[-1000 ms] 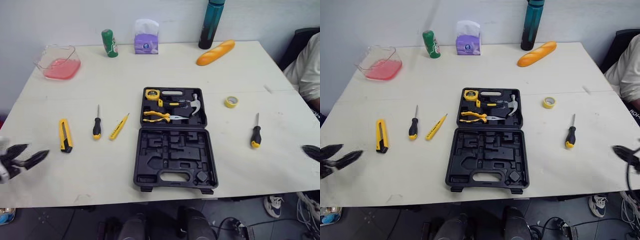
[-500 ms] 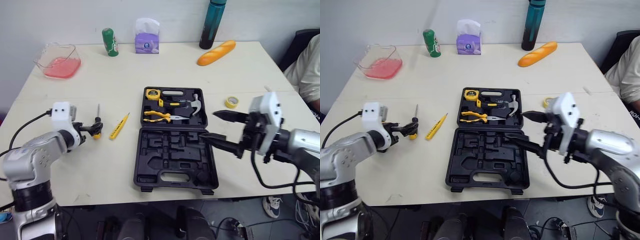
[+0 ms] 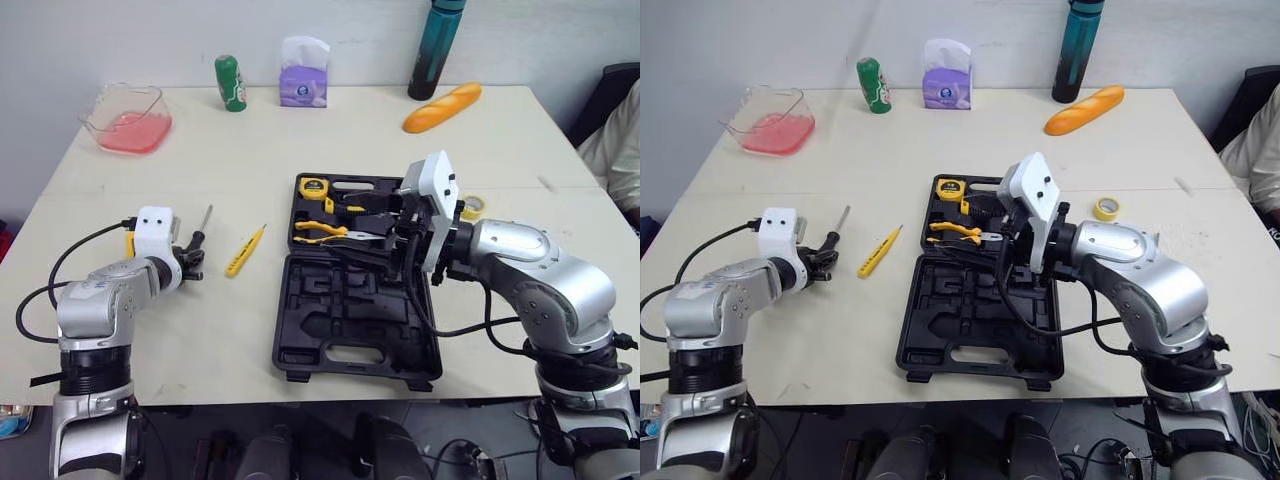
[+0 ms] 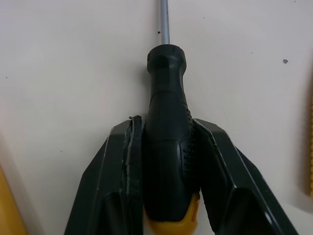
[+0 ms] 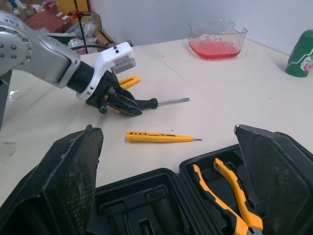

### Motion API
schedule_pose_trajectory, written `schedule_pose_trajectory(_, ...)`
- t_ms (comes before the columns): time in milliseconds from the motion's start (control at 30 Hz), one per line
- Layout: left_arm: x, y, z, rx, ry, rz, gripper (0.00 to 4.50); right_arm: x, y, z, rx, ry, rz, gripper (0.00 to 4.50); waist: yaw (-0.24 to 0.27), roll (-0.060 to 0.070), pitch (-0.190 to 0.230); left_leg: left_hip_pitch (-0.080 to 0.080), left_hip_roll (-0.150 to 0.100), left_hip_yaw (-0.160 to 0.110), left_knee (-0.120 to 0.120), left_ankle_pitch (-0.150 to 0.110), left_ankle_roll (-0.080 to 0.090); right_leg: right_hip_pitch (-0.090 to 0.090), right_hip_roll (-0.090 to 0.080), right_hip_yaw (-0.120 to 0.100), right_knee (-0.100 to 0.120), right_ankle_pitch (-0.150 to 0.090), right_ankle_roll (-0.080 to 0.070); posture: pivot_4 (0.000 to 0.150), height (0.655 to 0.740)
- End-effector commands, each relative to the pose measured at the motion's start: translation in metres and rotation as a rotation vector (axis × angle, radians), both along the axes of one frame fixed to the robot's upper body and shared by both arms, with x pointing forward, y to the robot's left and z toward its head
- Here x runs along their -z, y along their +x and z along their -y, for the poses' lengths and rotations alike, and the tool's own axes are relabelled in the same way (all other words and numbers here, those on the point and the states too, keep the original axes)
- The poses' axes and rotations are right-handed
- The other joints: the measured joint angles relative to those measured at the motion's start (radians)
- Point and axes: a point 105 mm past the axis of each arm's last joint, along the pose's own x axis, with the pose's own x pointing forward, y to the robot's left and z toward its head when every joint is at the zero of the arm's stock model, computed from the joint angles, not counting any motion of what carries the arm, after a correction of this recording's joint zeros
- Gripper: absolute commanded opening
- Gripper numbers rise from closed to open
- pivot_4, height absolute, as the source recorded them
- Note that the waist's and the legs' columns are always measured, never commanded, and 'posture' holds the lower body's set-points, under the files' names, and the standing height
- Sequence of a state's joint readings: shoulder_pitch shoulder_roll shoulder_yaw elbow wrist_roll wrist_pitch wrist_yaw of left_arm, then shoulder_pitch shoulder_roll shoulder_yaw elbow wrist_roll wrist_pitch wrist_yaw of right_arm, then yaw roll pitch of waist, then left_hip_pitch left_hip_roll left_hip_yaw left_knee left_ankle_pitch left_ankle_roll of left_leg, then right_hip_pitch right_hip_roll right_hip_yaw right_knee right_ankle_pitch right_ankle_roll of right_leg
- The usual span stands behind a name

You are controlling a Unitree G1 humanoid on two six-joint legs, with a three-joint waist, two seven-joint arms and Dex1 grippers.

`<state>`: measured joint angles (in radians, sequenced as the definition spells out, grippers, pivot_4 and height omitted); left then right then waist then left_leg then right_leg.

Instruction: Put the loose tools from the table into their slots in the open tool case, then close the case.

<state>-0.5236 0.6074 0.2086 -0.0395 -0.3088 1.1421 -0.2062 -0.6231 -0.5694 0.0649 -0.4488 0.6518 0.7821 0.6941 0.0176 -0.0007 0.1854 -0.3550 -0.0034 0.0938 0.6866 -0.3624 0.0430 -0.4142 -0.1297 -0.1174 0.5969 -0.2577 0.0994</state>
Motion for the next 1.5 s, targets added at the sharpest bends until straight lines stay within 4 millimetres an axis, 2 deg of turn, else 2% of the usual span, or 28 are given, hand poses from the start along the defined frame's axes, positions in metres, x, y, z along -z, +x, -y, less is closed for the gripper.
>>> schedule_pose_trajectory(33,-0.050,0.004,0.024,0.283,0.132,0.164,1.08,-0.007,-0.013,0.010,-0.014,0.014,0.024,4.50,0.001,-0.001,0.000,0.000,0.000,0.000,0.000,0.000,0.000,0.000,0.000,0.000,-0.001,0.000,0.000,0.150,0.7394)
schedule_pose_trajectory(133,-0.076,-0.006,0.068,0.658,0.203,0.189,1.08,0.007,-0.026,0.033,0.015,-0.028,-0.045,4.50,0.009,-0.001,0.000,-0.005,-0.001,-0.001,0.000,0.000,-0.001,-0.004,-0.001,-0.003,-0.001,0.000,0.000,0.150,0.7394)
schedule_pose_trajectory(200,-0.085,-0.012,0.084,0.801,0.221,0.188,1.08,0.016,-0.032,0.043,0.036,-0.062,-0.080,4.50,0.011,-0.002,0.000,-0.008,-0.002,-0.003,0.001,0.000,0.000,-0.004,-0.002,-0.006,-0.003,0.000,0.000,0.150,0.7394)
schedule_pose_trajectory(267,-0.089,-0.015,0.100,0.931,0.264,0.169,1.08,0.024,-0.037,0.053,0.070,-0.092,-0.102,4.50,0.008,-0.002,0.000,-0.008,-0.002,-0.001,0.001,0.000,0.000,-0.004,-0.001,-0.009,-0.004,0.001,0.001,0.150,0.7394)
schedule_pose_trajectory(333,-0.091,-0.017,0.129,1.086,0.300,0.145,1.08,0.034,-0.043,0.068,0.123,-0.127,-0.143,4.50,0.007,-0.001,0.000,-0.008,-0.001,-0.001,0.001,0.000,0.001,-0.004,0.000,-0.010,-0.004,0.001,0.001,0.150,0.7394)
schedule_pose_trajectory(367,-0.089,-0.021,0.142,1.168,0.319,0.118,1.08,0.039,-0.046,0.074,0.149,-0.142,-0.162,4.50,0.009,-0.001,0.000,-0.009,-0.001,-0.001,0.001,0.001,0.001,-0.004,0.001,-0.011,-0.004,0.001,0.001,0.150,0.7394)
schedule_pose_trajectory(433,-0.082,-0.026,0.156,1.269,0.348,0.058,1.08,0.044,-0.049,0.081,0.185,-0.158,-0.180,4.50,0.007,-0.002,0.000,-0.013,0.000,0.001,0.006,0.001,0.001,-0.004,0.003,-0.014,-0.003,0.001,0.001,0.150,0.7394)
schedule_pose_trajectory(500,-0.076,-0.027,0.161,1.319,0.369,0.013,1.08,0.045,-0.049,0.084,0.208,-0.162,-0.184,4.50,0.000,-0.001,0.000,-0.012,0.001,0.000,0.007,0.001,0.001,-0.004,0.004,-0.011,-0.002,0.001,0.001,0.150,0.7394)
schedule_pose_trajectory(633,-0.061,-0.014,0.181,1.364,0.472,-0.034,1.08,0.055,-0.050,0.090,0.277,-0.178,-0.203,4.50,0.008,-0.001,0.000,-0.012,0.002,-0.002,0.009,0.001,0.001,-0.005,0.005,-0.010,0.000,0.001,0.001,0.150,0.7394)
schedule_pose_trajectory(900,-0.049,-0.005,0.201,1.460,0.578,-0.045,1.08,0.058,-0.056,0.094,0.341,-0.158,-0.204,4.50,0.013,-0.001,0.000,-0.016,0.000,-0.004,0.012,0.000,0.005,-0.005,0.002,-0.011,-0.002,0.003,0.004,0.150,0.7394)
schedule_pose_trajectory(1267,-0.048,0.009,0.212,1.456,0.602,-0.012,1.08,0.062,-0.055,0.099,0.379,-0.156,-0.216,4.50,0.031,-0.001,0.000,-0.016,-0.002,-0.005,0.013,0.000,0.008,-0.004,0.000,-0.011,-0.002,0.003,0.006,0.150,0.7394)
schedule_pose_trajectory(1500,-0.057,0.013,0.215,1.452,0.595,0.005,1.08,0.063,-0.054,0.099,0.379,-0.154,-0.220,4.50,0.033,-0.001,0.000,-0.017,-0.002,-0.005,0.014,0.000,0.008,-0.004,0.000,-0.011,-0.002,0.004,0.006,0.150,0.7394)
